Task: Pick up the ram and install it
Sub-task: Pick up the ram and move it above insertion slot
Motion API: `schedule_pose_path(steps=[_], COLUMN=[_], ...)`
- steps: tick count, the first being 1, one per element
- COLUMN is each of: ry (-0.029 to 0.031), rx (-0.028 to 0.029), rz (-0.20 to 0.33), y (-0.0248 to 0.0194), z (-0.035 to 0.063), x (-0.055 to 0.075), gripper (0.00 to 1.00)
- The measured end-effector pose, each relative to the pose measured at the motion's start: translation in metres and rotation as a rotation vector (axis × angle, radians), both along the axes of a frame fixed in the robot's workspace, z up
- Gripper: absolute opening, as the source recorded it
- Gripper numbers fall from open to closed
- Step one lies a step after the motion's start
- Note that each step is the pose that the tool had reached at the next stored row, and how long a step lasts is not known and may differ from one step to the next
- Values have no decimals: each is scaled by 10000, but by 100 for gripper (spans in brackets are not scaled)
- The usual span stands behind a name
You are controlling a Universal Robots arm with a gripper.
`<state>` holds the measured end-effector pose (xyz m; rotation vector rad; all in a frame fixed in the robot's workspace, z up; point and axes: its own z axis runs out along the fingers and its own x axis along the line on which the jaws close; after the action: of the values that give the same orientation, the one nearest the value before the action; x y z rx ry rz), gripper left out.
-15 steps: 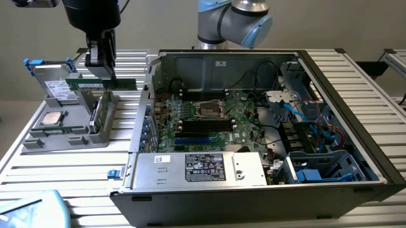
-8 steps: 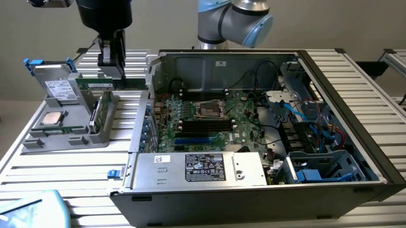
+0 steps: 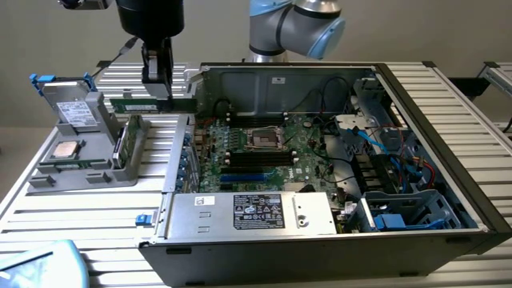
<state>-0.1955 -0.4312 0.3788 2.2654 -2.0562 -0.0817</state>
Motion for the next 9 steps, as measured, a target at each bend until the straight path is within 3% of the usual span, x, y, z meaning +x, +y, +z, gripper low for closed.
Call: schedule_pose_path(steps=[9], ry=[-14], rx=[0], rz=[1], y=[0], z=[3], x=[255], gripper=[14])
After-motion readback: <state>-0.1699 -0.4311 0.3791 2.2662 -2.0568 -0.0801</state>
